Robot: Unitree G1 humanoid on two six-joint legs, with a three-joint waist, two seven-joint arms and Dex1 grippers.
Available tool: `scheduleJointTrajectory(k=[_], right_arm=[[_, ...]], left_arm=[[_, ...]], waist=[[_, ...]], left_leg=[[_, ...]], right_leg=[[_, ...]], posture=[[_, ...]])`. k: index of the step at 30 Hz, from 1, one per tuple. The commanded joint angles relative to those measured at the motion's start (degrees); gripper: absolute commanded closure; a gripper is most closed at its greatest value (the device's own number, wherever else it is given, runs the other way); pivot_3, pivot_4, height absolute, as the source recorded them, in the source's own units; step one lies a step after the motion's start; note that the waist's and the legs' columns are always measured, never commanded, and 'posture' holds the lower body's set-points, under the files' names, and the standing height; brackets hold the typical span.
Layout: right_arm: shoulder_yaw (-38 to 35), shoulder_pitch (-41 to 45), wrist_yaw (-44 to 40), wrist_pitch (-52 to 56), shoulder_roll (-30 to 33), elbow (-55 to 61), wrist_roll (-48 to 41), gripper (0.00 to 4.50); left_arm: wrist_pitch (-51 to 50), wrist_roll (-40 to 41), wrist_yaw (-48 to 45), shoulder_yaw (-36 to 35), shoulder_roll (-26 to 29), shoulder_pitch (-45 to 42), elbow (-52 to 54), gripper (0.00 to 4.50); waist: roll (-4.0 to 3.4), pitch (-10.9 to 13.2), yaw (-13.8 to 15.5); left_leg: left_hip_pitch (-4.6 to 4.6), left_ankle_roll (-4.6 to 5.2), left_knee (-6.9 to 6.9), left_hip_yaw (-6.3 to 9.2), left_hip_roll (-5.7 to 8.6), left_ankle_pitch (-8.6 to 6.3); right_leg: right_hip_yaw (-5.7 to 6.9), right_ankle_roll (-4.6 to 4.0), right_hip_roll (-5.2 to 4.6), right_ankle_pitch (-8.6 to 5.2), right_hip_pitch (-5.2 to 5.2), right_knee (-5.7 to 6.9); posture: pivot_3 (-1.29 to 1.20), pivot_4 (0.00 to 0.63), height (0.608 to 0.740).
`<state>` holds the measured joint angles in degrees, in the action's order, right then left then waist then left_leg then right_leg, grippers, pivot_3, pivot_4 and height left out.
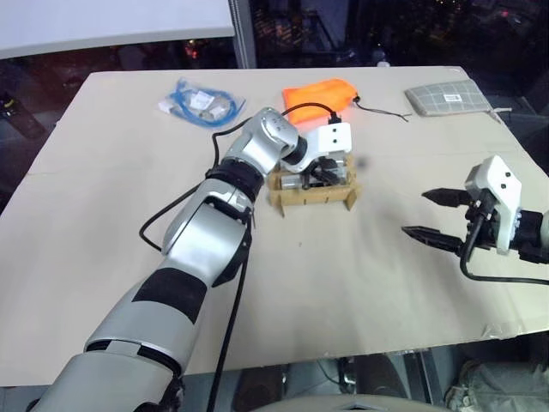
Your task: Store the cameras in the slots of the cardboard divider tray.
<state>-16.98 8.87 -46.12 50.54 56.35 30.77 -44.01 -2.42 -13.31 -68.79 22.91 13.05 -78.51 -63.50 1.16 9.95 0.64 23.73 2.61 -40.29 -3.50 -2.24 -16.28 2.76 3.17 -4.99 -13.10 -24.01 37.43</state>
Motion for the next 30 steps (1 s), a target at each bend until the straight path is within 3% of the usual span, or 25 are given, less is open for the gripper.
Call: scheduleJointTrajectory(k=[1, 18, 20, 24, 30], right_arm=[[-5.21, -1.38, -2.48, -2.17, 0.87, 0.14, -0.84, 0.08], [-6.66, -4.07, -4.40, -5.12, 0.83, -1.67, 1.26, 0.00], [-6.58, -4.07, -4.54, -5.35, 0.88, -1.79, 1.39, 0.00], [-6.36, -4.00, -4.65, -5.68, 0.94, -1.93, 1.47, 0.00], [-6.31, -4.21, -4.81, -5.75, 0.89, -2.05, 1.60, 0.00]], left_arm=[[-0.68, -1.69, -0.61, 0.39, 0.63, -0.76, -0.86, 3.73], [-0.85, -1.93, 0.19, -0.35, 0.59, -0.90, -0.66, 3.73], [-0.08, -2.18, 1.29, -0.45, 0.71, -1.08, -0.73, 2.70], [-3.05, -0.66, 3.66, -2.96, -0.30, -2.61, -2.01, 1.22], [-3.72, 1.60, 4.53, -6.79, 1.52, -5.07, -0.99, 1.22]], waist=[[0.00, 0.00, 0.02], [0.00, 0.00, -0.06], [0.01, 0.00, -0.05], [0.01, 0.00, 0.18], [0.02, 0.02, 0.16]], left_leg=[[-0.01, 0.00, 0.00, 0.01, 0.00, 0.00], [0.00, 0.00, -0.01, 0.01, 0.00, 0.00], [0.01, 0.00, -0.01, 0.01, 0.00, 0.00], [0.02, 0.00, -0.01, 0.01, 0.00, 0.00], [0.04, 0.00, -0.07, 0.00, 0.03, 0.00]], right_leg=[[0.00, 0.00, 0.00, 0.00, 0.00, 0.03], [-0.05, 0.00, 0.02, -0.01, -0.04, 0.04], [-0.04, 0.00, 0.02, -0.01, -0.04, 0.04], [-0.03, 0.00, 0.01, 0.00, -0.04, 0.04], [-0.01, 0.01, -0.01, 0.00, -0.03, 0.10]], posture=[[0.00, 0.150, 0.740], [0.00, 0.150, 0.740], [0.00, 0.150, 0.740], [0.00, 0.150, 0.740], [0.00, 0.150, 0.740]])
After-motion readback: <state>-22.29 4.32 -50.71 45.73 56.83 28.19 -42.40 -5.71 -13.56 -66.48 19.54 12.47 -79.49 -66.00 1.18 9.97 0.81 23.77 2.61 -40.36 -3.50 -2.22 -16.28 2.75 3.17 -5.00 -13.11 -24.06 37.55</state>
